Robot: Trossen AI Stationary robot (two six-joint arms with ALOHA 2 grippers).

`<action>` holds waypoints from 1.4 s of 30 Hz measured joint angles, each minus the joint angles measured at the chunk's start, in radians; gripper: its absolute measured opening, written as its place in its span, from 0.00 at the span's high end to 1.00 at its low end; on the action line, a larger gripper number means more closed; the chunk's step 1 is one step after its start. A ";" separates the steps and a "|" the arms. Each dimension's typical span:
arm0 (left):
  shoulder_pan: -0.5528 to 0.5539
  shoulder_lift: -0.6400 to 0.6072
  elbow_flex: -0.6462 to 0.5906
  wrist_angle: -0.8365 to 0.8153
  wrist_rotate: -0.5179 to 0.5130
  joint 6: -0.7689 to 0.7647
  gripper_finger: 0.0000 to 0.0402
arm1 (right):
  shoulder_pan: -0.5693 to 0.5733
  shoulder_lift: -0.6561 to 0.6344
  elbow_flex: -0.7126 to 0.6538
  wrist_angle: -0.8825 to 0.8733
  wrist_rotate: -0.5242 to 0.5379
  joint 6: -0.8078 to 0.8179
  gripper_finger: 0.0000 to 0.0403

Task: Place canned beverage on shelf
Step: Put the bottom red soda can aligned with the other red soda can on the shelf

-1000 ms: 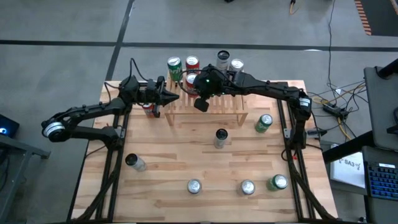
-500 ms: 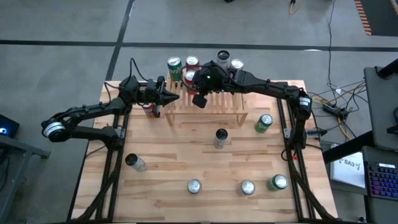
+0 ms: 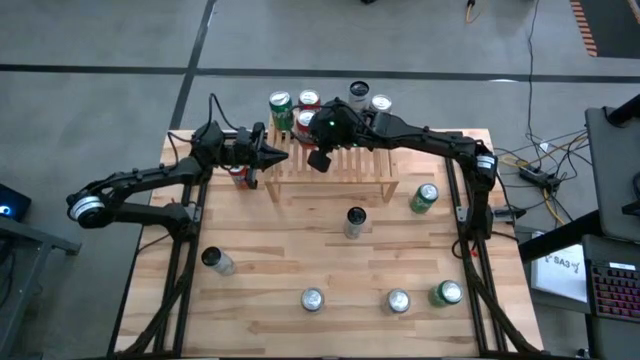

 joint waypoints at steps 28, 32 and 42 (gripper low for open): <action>0.000 0.009 0.000 -0.047 -0.289 0.122 1.00 | 0.073 -0.060 0.001 -0.137 0.048 0.065 0.98; -0.001 0.054 0.002 -0.025 -0.336 0.123 1.00 | 0.080 -0.060 0.001 -0.138 0.048 0.064 0.98; -0.004 0.191 0.003 0.133 -0.442 0.063 1.00 | 0.082 -0.060 0.001 -0.140 0.049 0.061 0.98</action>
